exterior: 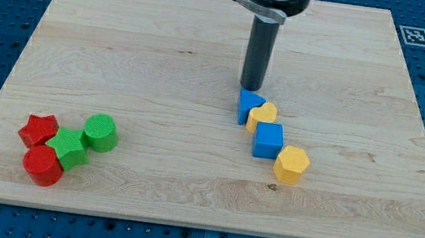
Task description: Place the arm in between the blue triangle and yellow heart
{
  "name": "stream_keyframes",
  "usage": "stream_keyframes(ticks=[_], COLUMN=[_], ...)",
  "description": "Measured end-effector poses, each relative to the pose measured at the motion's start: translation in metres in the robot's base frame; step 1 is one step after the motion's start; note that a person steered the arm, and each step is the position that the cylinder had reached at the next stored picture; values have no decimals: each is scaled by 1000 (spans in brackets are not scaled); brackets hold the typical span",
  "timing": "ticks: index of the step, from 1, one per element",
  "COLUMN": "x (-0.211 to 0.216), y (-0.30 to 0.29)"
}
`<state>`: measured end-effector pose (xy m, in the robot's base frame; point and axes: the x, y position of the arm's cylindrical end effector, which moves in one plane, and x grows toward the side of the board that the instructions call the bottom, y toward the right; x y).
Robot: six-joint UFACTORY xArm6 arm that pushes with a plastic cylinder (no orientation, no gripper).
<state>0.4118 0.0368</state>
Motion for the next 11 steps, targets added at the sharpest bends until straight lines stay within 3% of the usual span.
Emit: stream_keyframes(ticks=[3,5,8,10,11], x=[20,29,86,67,30], y=[-12,16,18,11,10])
